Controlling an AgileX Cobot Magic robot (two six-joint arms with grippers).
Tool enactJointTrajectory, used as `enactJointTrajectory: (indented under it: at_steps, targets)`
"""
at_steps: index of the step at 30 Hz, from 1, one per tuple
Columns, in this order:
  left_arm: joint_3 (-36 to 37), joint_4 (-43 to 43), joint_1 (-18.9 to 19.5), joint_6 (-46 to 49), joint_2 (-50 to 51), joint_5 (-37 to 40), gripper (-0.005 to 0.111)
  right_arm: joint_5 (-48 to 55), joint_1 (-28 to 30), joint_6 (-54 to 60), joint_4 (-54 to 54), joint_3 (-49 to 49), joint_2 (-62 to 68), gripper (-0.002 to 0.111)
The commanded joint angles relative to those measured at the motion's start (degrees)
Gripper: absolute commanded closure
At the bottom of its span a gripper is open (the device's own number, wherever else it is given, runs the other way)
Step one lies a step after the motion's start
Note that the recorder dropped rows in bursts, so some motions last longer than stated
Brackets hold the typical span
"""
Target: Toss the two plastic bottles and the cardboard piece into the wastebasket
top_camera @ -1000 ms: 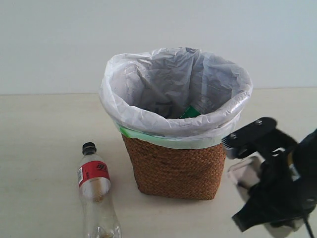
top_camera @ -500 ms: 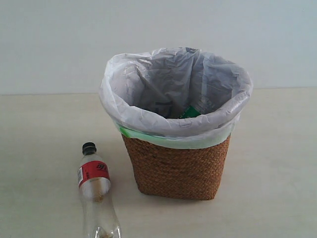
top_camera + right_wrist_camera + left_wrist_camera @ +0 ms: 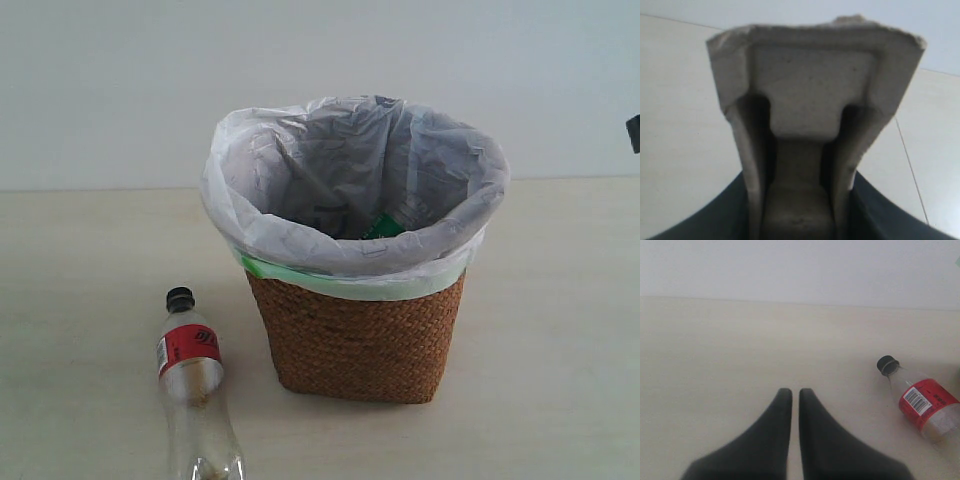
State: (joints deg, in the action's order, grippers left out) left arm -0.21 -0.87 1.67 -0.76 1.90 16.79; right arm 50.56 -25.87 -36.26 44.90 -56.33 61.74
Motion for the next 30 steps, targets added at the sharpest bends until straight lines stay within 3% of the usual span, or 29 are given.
enactJointTrajectory:
  at_steps: [1, 9, 13, 18, 22, 24, 27, 30]
  targets:
    - [0.21, 0.09, -0.31, 0.27, -0.44, -0.46, 0.102, 2.00, 0.23, 0.18, 4.04, -0.35, -0.36, 0.108]
    - [0.21, 0.09, -0.31, 0.27, -0.44, -0.46, 0.102, -3.65, 0.23, -8.19, 7.52, -0.35, 1.01, 0.108]
    - [0.21, 0.09, -0.31, 0.27, -0.44, -0.46, 0.102, -28.99, -0.21, -1.98, -10.91, -1.62, 7.60, 0.108]
    - [0.21, 0.09, -0.31, 0.27, -0.44, -0.46, 0.102, -37.03, -2.99, 5.76, -22.25, -7.21, 8.64, 0.108]
    - [0.21, 0.09, -0.31, 0.27, -0.44, -0.46, 0.102, -30.26, -3.42, 7.83, -21.04, -10.10, 8.64, 0.108]
    - [0.21, 0.09, -0.31, 0.27, -0.44, -0.46, 0.102, -21.16, -0.04, 7.49, -14.49, -10.27, 9.06, 0.108]
    - [0.21, 0.09, -0.31, 0.27, -0.44, -0.46, 0.102, -3.43, 11.84, 5.15, -1.00, -10.15, 10.45, 0.108]
    - [0.21, 0.09, -0.31, 0.27, -0.44, -0.46, 0.102, 1.96, 20.98, 5.98, 2.23, -10.15, 10.59, 0.108]
